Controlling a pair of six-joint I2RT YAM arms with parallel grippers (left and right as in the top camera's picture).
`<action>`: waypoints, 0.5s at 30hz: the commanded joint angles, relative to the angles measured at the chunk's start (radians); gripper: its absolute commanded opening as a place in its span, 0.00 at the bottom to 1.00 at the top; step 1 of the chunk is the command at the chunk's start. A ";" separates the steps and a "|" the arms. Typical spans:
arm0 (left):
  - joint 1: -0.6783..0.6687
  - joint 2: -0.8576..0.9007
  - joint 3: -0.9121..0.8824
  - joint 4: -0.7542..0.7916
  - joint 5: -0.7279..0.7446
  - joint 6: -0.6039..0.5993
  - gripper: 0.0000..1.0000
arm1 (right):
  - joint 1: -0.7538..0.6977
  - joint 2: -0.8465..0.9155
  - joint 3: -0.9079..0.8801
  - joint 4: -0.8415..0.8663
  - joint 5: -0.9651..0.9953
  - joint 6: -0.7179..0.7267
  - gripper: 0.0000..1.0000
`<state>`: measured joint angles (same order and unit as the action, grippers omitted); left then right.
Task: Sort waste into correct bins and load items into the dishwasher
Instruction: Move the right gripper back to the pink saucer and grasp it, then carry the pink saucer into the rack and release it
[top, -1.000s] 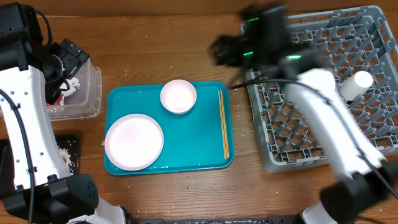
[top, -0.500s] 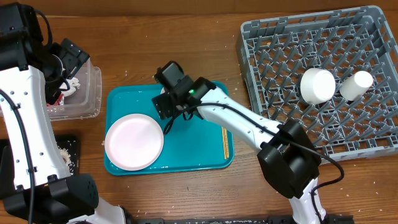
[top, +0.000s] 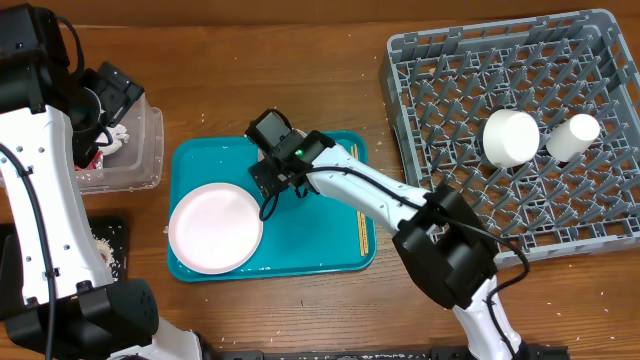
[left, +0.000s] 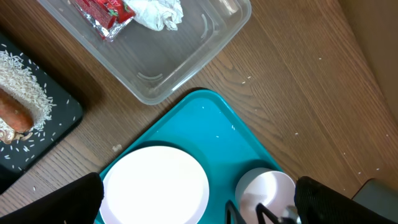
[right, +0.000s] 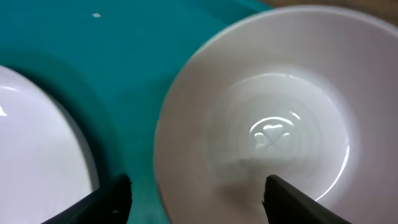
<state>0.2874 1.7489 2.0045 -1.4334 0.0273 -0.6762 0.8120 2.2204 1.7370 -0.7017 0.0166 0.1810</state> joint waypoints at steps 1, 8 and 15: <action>0.000 0.002 0.006 0.000 0.007 0.019 1.00 | 0.000 0.025 0.001 0.005 0.026 -0.006 0.63; 0.000 0.002 0.006 0.000 0.007 0.019 1.00 | 0.000 0.022 0.035 -0.016 0.043 0.006 0.22; 0.000 0.002 0.006 0.000 0.007 0.019 1.00 | 0.000 -0.042 0.137 -0.110 0.042 0.041 0.04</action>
<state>0.2878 1.7489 2.0045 -1.4330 0.0273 -0.6762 0.8120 2.2429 1.8183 -0.7959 0.0666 0.2020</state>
